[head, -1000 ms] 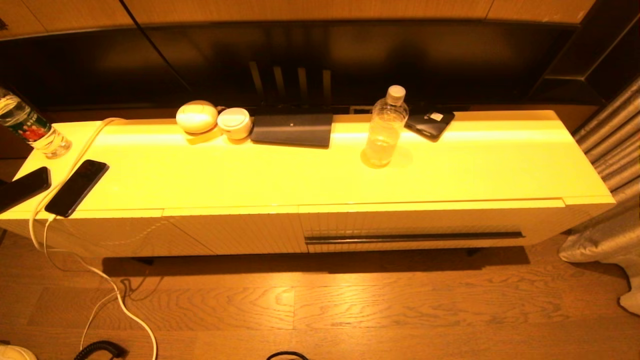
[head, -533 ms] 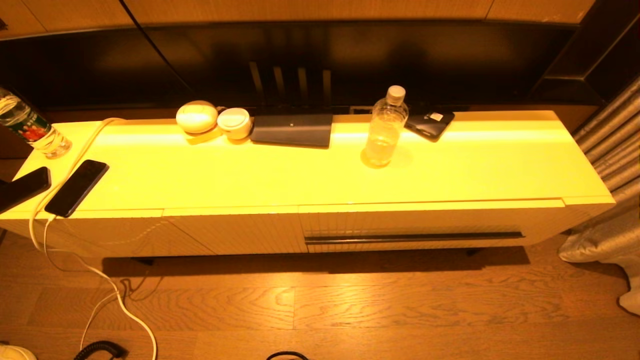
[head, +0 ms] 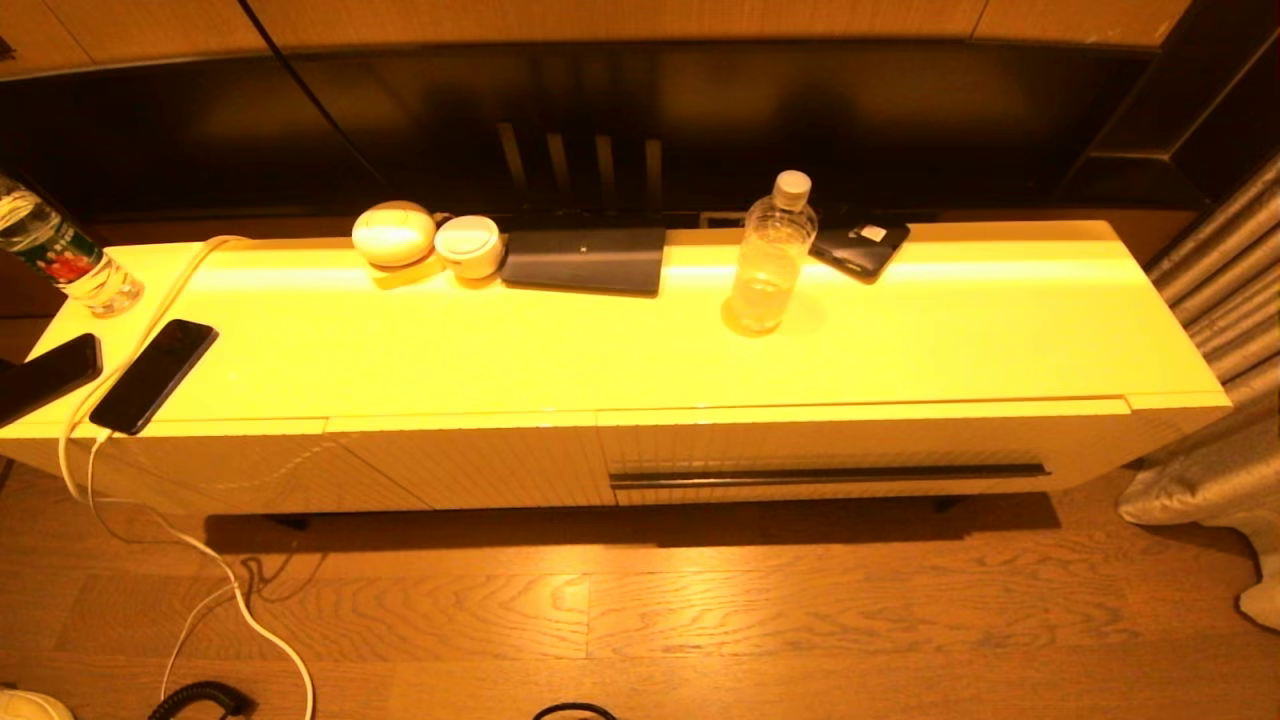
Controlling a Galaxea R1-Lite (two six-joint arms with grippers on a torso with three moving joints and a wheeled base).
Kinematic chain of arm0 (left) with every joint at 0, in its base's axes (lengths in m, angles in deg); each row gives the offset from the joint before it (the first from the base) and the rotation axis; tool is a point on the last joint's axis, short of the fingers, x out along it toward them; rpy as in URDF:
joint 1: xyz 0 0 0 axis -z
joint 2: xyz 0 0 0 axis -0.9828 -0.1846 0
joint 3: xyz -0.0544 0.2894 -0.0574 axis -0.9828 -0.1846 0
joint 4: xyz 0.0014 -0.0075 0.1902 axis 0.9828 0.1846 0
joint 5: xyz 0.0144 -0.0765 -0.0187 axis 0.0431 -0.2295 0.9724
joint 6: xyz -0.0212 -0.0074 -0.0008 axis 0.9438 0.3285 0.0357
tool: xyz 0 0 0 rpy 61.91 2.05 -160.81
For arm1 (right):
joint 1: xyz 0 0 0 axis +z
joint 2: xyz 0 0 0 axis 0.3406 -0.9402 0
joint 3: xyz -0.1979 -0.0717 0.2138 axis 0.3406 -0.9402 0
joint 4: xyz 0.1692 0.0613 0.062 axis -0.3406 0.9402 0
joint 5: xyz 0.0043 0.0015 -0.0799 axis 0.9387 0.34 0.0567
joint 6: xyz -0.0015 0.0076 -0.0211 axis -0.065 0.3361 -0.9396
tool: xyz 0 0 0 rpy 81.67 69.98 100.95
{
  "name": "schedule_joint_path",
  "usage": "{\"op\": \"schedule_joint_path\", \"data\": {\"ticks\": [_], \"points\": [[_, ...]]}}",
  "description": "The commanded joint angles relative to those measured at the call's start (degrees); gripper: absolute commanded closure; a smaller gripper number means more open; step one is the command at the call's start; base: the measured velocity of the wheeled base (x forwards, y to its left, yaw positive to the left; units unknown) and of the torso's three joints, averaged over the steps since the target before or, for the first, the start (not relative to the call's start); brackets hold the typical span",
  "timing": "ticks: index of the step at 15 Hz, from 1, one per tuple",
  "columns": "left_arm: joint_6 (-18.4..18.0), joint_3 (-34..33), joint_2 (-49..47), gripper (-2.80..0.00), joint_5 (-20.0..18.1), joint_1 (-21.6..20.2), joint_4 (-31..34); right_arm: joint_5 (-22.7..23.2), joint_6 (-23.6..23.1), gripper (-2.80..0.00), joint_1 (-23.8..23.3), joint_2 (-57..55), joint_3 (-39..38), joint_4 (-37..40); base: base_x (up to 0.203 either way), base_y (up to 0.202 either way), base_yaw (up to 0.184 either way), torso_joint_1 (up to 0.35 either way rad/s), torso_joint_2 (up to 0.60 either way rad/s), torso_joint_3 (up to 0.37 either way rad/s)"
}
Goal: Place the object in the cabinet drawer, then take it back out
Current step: Open the drawer
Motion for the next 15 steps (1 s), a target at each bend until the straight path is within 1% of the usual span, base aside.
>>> {"op": "schedule_joint_path", "data": {"ticks": [1, 3, 5, 9, 10, 11, 14, 15], "points": [[0.0, -0.2, 0.0, 0.0, 0.0, 0.0, 0.0, 0.2, -1.7, 0.0, 1.5, -11.2, 3.9, 0.2, 0.0, 0.0, 0.0, 0.0, 0.0, 0.0], [0.0, -0.1, 0.0, 0.0, 0.0, 0.0, 0.0, 0.2, -3.9, 0.0, 3.3, -19.3, 8.5, 0.8, 0.0, 0.0, 0.0, 0.0, 0.0, 0.0], [0.0, -0.1, 0.0, 0.0, 0.0, 0.0, 0.0, -0.1, -8.1, 0.0, 4.6, -25.6, 11.5, 1.5, 0.0, 0.0, 0.0, 0.0, 0.0, 0.0], [0.0, -0.1, 0.0, 0.0, -0.1, 0.0, 0.0, -0.1, -22.6, 0.0, 6.4, -37.6, 13.8, 4.5, 0.0, 0.0, 0.0, 0.0, 0.0, 0.0], [0.0, -0.1, 0.0, 0.0, 0.0, 0.0, 0.0, -0.3, -24.5, 0.0, 6.9, -39.4, 14.0, 6.4, 0.0, 0.0, 0.0, 0.0, 0.0, 0.0], [0.0, -0.2, 0.0, 0.0, 0.0, 0.0, 0.0, -0.4, -27.4, 0.0, 7.7, -40.4, 14.1, 8.2, 0.0, 0.0, 0.0, 0.0, 0.0, 0.0], [0.0, -0.2, 0.0, 0.0, 0.0, 0.0, 0.0, -0.3, -41.0, 0.0, 8.2, -42.0, 14.2, 12.6, 0.0, 0.0, 0.0, 0.0, 0.0, 0.0], [0.0, -0.1, 0.0, 0.0, 0.0, 0.0, 0.0, -0.1, -44.2, 0.0, 8.0, -42.5, 14.8, 14.9, 0.0, 0.0, 0.0, 0.0, 0.0, 0.0]]}}
